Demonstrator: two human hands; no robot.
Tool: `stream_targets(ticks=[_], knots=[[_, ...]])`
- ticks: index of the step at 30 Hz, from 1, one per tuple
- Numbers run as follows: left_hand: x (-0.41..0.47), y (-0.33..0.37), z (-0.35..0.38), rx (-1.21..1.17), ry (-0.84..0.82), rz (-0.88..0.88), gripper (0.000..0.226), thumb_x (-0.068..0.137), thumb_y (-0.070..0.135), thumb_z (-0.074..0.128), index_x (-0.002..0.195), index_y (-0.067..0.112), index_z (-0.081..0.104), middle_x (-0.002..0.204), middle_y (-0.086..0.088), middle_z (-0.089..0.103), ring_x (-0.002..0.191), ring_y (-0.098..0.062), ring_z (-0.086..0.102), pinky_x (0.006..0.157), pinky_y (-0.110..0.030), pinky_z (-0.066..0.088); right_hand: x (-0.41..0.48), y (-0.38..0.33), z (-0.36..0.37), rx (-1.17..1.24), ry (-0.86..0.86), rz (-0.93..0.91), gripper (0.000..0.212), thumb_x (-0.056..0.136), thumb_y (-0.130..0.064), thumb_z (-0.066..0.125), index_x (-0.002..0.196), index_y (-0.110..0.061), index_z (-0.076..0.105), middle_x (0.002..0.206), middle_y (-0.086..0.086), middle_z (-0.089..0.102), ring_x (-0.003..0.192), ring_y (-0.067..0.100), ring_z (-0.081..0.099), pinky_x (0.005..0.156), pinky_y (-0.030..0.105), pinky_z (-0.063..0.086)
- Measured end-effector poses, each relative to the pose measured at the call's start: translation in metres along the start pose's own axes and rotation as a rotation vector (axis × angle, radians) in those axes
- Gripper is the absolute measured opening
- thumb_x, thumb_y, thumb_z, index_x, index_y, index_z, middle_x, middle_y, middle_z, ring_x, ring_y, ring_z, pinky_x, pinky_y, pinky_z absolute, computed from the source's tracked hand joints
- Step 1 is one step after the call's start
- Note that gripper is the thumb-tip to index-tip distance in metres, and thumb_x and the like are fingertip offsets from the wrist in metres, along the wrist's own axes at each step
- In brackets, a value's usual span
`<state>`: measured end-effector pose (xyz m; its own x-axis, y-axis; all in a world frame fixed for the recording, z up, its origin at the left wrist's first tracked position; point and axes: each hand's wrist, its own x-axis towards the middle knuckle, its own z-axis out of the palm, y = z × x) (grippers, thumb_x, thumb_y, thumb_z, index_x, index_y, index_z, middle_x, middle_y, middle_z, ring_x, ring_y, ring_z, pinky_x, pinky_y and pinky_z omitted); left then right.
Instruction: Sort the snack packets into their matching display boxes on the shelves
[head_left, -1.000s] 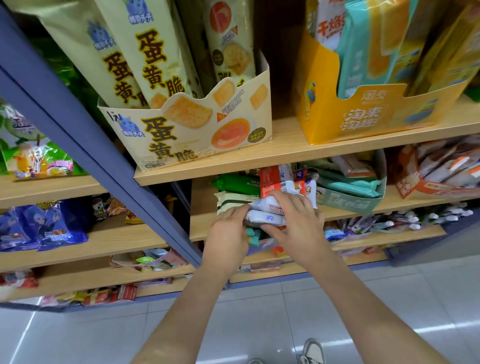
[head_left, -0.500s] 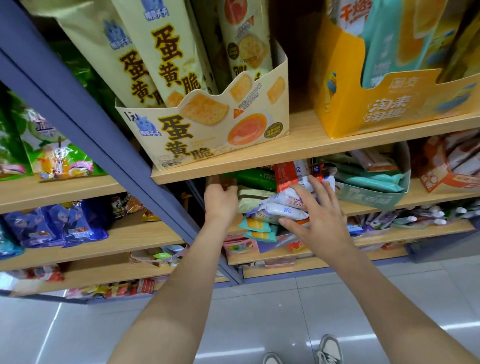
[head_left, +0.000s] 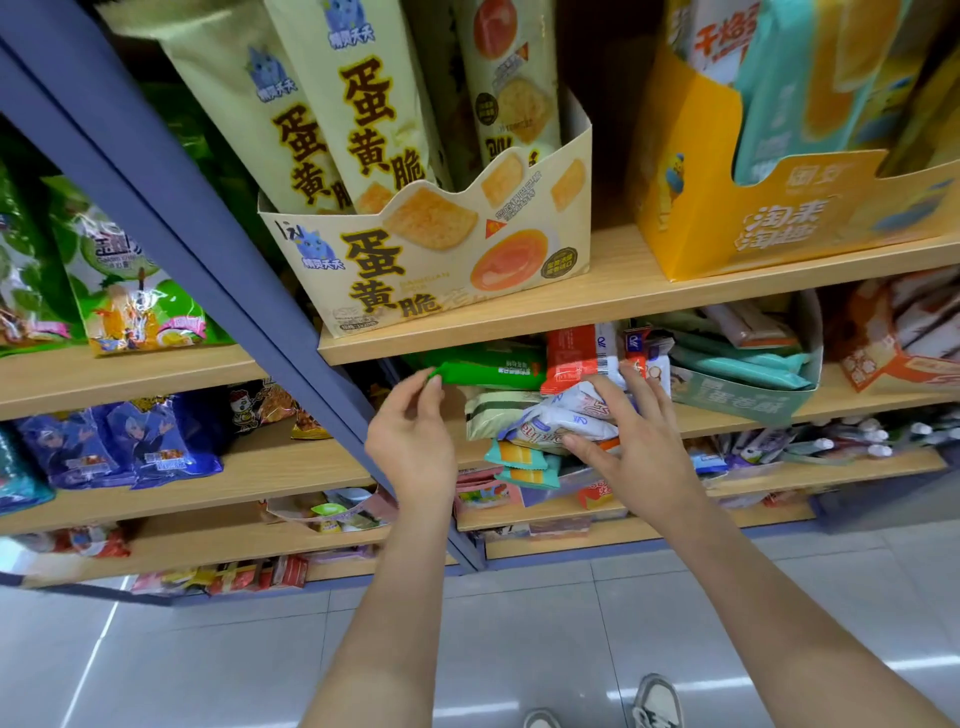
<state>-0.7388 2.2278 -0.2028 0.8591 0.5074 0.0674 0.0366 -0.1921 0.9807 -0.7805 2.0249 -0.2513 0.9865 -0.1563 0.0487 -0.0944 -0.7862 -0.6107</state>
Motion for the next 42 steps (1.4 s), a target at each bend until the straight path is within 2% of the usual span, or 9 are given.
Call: stream_targets(ticks=[10,16,20,26,28,32,35,39,42], knots=[[-0.029,0.022,-0.067,-0.11,0.129,0.239,0.021,0.094,0.008,0.061,0.094,0.029,0.066,0.082,0.006,0.071,0.078,-0.017,0.072,0.077,-0.036,0.058,0.006,-0.004,-0.006,-0.032,-0.056,0.035,0.076,0.089,-0.061,0.055,0.153,-0.033,0.025,0.163,-0.001,0.016,0.15,0.027,0.008,0.114,0.048,0.029],[-0.045,0.046,-0.108,-0.022,0.16,0.501,0.017,0.098,0.025,0.054,0.098,0.042,0.055,0.085,-0.003,0.07,0.078,-0.022,0.072,0.072,-0.039,0.058,0.001,-0.015,-0.014,-0.12,-0.07,0.102,0.088,0.083,-0.071,0.055,0.151,-0.051,0.002,0.164,-0.007,0.0,0.15,0.024,0.003,0.105,0.065,0.031],[-0.056,0.06,-0.127,0.086,0.089,0.711,0.01,0.099,0.02,0.053,0.108,0.019,0.056,0.085,-0.006,0.067,0.078,-0.022,0.071,0.067,-0.033,0.057,-0.011,-0.031,-0.028,-0.119,-0.053,0.096,0.11,0.068,-0.081,0.059,0.149,-0.052,-0.01,0.164,-0.008,-0.011,0.151,0.021,-0.005,0.108,0.068,0.022],[-0.074,0.091,-0.125,0.219,0.062,0.997,0.013,0.098,0.02,0.056,0.109,0.013,0.056,0.087,0.0,0.064,0.064,-0.015,0.067,0.052,-0.034,0.055,-0.066,-0.098,-0.089,0.308,-0.23,-0.147,0.115,0.059,-0.07,0.073,0.141,-0.067,-0.007,0.157,-0.034,-0.005,0.14,-0.018,-0.006,0.121,0.046,0.018],[-0.082,0.103,-0.115,0.183,0.042,0.99,0.011,0.098,0.025,0.055,0.107,0.017,0.056,0.084,0.01,0.061,0.06,-0.011,0.066,0.047,-0.033,0.053,-0.08,-0.128,-0.085,0.173,-0.141,-0.317,0.11,0.067,-0.066,0.074,0.142,-0.065,-0.006,0.159,-0.03,0.002,0.135,-0.024,-0.003,0.119,0.039,0.015],[-0.094,0.128,-0.101,-0.004,-0.155,0.846,0.014,0.096,0.027,0.055,0.11,0.026,0.058,0.081,0.01,0.066,0.073,-0.008,0.069,0.059,-0.028,0.056,-0.074,-0.141,-0.072,0.354,0.199,-0.379,0.064,0.082,-0.037,0.071,0.138,-0.04,0.039,0.133,-0.013,0.056,0.121,0.009,0.053,0.099,0.044,0.046],[-0.092,0.143,-0.099,-0.171,-0.268,0.721,0.026,0.091,0.024,0.062,0.115,0.032,0.057,0.08,0.005,0.065,0.074,-0.013,0.067,0.065,-0.022,0.054,-0.07,-0.134,-0.097,0.702,0.092,-0.247,0.045,0.087,-0.025,0.075,0.125,-0.037,0.054,0.118,-0.016,0.066,0.112,0.006,0.062,0.094,0.03,0.052],[-0.083,0.135,-0.084,-0.022,-0.485,0.566,0.045,0.077,0.051,0.07,0.119,0.048,0.053,0.1,0.014,0.061,0.092,-0.009,0.062,0.075,-0.022,0.054,-0.069,-0.116,-0.124,1.344,-0.123,-0.045,0.059,0.065,-0.046,0.087,0.116,-0.023,0.068,0.118,0.005,0.072,0.109,0.023,0.067,0.088,0.035,0.056],[-0.095,0.121,-0.064,0.081,-0.809,0.431,0.072,0.062,0.07,0.068,0.127,0.057,0.043,0.12,0.021,0.064,0.109,-0.004,0.062,0.091,-0.038,0.054,-0.07,-0.104,-0.141,1.387,-0.144,-0.031,0.06,0.064,-0.048,0.087,0.114,-0.019,0.071,0.119,0.012,0.071,0.106,0.025,0.068,0.092,0.042,0.056]])
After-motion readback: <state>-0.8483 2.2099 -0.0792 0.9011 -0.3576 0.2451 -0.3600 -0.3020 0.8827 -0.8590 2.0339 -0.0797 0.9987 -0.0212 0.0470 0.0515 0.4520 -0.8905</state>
